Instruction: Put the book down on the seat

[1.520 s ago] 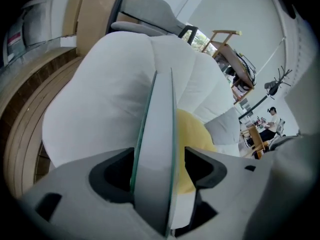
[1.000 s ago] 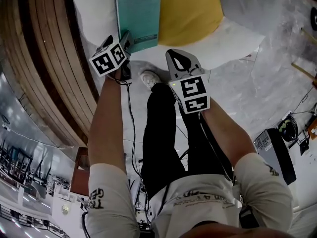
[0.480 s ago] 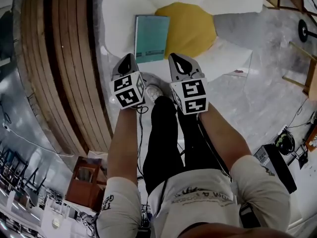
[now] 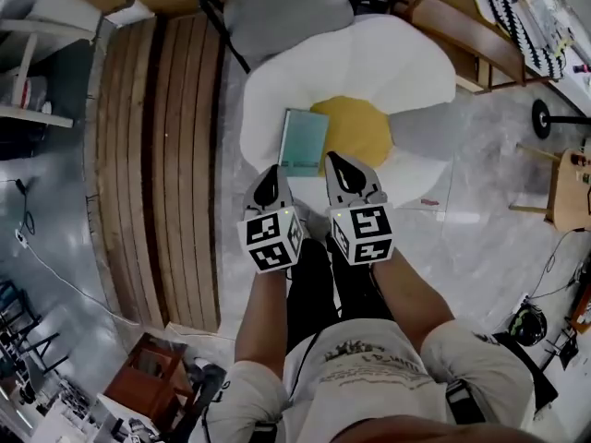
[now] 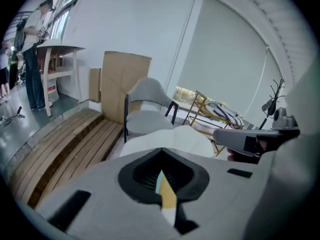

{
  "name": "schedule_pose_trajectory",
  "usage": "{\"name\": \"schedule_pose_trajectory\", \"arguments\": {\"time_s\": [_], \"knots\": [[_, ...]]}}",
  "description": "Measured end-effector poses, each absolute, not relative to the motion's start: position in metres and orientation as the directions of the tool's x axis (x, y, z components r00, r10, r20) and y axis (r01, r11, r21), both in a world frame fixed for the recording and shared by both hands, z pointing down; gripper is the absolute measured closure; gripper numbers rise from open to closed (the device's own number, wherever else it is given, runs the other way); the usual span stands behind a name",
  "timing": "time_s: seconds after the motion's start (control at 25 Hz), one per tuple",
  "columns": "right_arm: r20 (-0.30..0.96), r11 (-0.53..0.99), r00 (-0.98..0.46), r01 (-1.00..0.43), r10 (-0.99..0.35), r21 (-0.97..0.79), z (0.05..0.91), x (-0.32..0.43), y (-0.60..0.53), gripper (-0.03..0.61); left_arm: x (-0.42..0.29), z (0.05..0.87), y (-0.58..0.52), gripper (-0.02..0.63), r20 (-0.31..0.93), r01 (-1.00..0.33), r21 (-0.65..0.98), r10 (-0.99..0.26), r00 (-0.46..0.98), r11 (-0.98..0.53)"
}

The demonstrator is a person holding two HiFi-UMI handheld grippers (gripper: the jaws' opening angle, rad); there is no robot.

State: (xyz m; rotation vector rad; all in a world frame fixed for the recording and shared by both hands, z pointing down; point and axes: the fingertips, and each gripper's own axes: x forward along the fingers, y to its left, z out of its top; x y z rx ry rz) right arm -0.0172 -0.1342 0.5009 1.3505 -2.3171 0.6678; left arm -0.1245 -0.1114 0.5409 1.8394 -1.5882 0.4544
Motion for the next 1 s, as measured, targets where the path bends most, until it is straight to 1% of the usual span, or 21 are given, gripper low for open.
{"name": "schedule_pose_trajectory", "arguments": {"time_s": [0.16,0.32,0.48,0.68,0.8,1.0], "knots": [[0.415,0.453,-0.486,-0.873,-0.769,-0.183,0.415,-0.021,-0.158,0.552,-0.127,0.454,-0.126,0.594,0.559,-0.972,0.231,-0.812,0.169,-0.044],[0.308,0.452,-0.482,-0.876,-0.82,-0.168,0.332,-0.017,-0.161,0.552,-0.121,0.372,-0.123,0.594,0.488,-0.97,0.236,-0.855,0.177,-0.066],[0.195,0.475,-0.503,-0.862,-0.842,-0.177,0.256,-0.024,-0.161,0.552,-0.131,0.297,-0.122,0.594,0.404,-0.975,0.209,-0.901,0.155,-0.074],[0.066,0.506,-0.516,-0.853,-0.854,-0.13,0.171,-0.027,-0.168,0.552,-0.139,0.215,-0.135,0.594,0.292,-0.982,0.171,-0.948,0.126,-0.078],[0.033,0.509,-0.516,-0.852,-0.856,-0.121,0.144,-0.024,-0.172,0.552,-0.143,0.184,-0.142,0.594,0.25,-0.989,0.132,-0.962,0.105,-0.073],[0.043,0.498,-0.503,-0.862,-0.863,-0.091,0.127,-0.015,-0.18,0.552,-0.147,0.161,-0.144,0.594,0.235,-0.993,0.094,-0.968,0.087,-0.067]]}}
